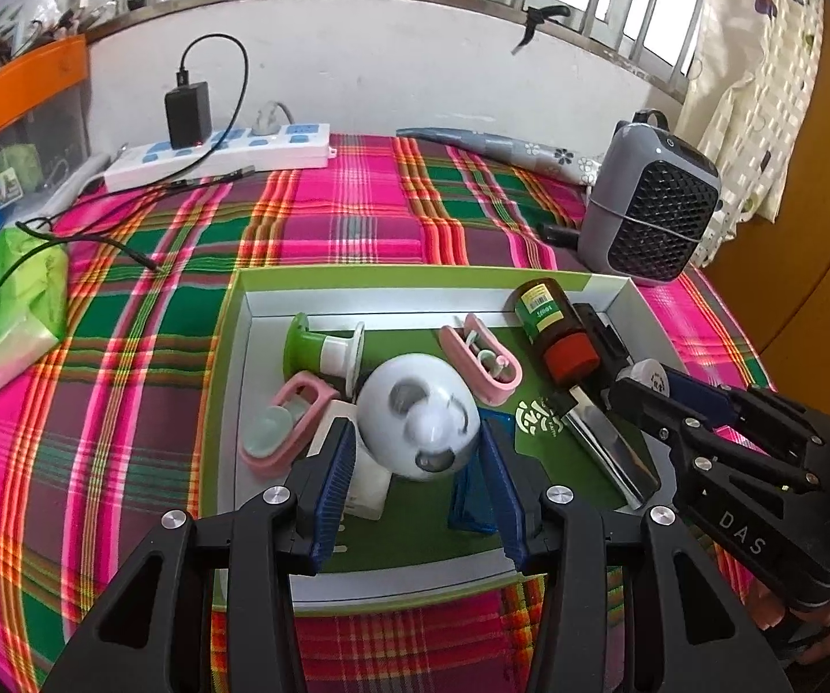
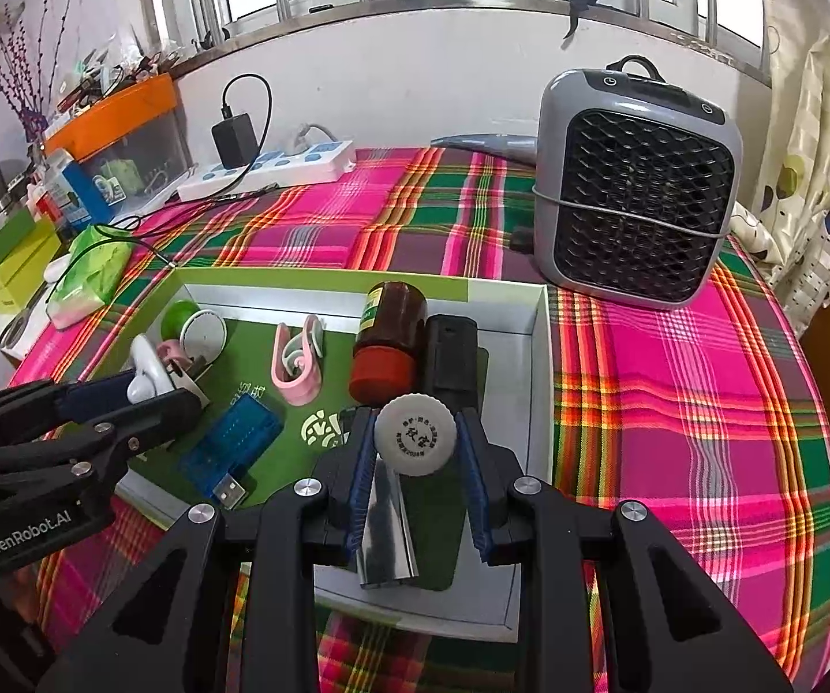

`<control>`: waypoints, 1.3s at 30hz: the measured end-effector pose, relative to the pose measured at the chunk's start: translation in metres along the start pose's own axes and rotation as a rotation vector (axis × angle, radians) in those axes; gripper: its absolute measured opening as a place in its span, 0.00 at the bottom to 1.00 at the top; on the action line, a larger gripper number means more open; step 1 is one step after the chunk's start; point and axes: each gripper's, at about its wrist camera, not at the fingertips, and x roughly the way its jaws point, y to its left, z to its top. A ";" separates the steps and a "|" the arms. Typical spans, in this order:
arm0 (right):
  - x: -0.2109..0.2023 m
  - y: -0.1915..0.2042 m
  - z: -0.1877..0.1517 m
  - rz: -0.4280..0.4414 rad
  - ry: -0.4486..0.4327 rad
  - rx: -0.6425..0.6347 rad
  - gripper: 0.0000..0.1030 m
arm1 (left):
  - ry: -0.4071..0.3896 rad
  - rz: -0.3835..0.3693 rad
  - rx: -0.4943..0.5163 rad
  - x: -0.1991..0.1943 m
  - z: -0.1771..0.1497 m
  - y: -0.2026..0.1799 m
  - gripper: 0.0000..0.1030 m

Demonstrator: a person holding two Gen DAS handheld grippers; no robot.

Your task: Organize rigid objects

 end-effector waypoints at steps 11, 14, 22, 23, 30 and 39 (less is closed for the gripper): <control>0.001 0.000 0.000 0.004 -0.001 -0.004 0.29 | -0.001 0.017 0.006 0.001 0.001 0.000 0.42; 0.001 0.001 0.000 0.001 -0.001 -0.005 0.29 | 0.000 0.020 0.007 0.001 0.001 0.000 0.42; 0.001 0.001 0.000 0.009 0.002 0.006 0.36 | 0.000 0.028 0.003 -0.004 -0.001 0.001 0.42; 0.000 0.001 -0.001 0.010 0.001 0.004 0.36 | -0.001 0.028 0.003 -0.005 -0.002 0.000 0.42; -0.007 0.006 -0.003 0.000 -0.014 -0.003 0.36 | -0.017 0.031 0.012 -0.020 -0.008 -0.005 0.42; -0.030 0.014 -0.012 0.004 -0.038 0.002 0.37 | -0.045 0.035 0.022 -0.045 -0.024 -0.014 0.42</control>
